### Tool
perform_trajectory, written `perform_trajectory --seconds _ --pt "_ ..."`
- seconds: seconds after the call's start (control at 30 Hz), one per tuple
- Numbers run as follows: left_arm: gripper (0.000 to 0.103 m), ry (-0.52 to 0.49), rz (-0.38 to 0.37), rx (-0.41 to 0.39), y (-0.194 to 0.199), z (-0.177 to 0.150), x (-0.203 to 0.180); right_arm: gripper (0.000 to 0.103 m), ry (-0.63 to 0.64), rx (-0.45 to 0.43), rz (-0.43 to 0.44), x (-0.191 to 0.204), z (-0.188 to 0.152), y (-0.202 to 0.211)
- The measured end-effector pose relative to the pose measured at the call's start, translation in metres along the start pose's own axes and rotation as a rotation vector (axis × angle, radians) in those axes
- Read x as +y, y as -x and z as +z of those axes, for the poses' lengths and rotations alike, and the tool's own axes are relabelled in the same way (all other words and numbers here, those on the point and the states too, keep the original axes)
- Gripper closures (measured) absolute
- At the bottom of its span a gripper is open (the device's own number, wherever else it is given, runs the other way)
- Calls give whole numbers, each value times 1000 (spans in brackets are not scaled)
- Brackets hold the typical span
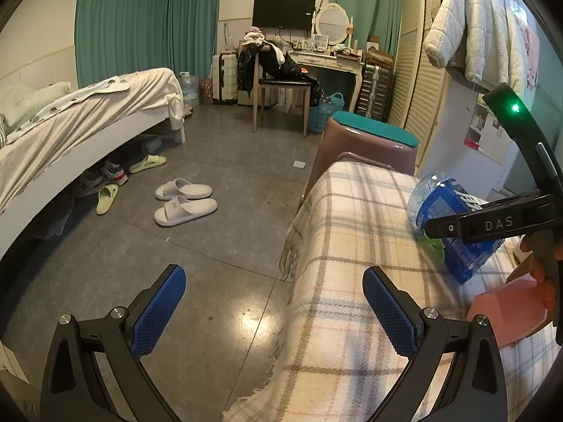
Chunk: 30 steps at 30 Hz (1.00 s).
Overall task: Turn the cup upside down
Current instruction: 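Lift the blue bottle with the right gripper and turn it upright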
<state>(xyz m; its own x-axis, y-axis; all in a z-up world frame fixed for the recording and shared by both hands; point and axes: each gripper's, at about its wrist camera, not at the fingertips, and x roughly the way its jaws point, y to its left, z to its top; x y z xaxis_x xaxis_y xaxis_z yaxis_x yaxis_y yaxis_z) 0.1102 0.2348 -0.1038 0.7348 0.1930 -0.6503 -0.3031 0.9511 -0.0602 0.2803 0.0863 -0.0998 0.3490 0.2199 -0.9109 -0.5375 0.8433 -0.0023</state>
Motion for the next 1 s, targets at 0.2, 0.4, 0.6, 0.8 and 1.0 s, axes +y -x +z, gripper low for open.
perform_trajectory --seconds 0.2,0.4,0.6,0.8,1.0 --pt "0 10 17 -3 13 -4 -8 34 -6 -34 20 -3 -3 17" --pt "0 32 8 -37 36 -6 -17 34 -5 -136 49 0 -13 75" --pt "0 16 -13 -106 78 -1 -26 34 -29 -253 56 1 -42 154" --pt "0 -9 -45 -165 123 -3 -41 34 -60 -291 24 -1 -93 207" --pt "0 -10 -113 -174 149 -20 -62 34 -140 -260 -9 -23 -160 220"
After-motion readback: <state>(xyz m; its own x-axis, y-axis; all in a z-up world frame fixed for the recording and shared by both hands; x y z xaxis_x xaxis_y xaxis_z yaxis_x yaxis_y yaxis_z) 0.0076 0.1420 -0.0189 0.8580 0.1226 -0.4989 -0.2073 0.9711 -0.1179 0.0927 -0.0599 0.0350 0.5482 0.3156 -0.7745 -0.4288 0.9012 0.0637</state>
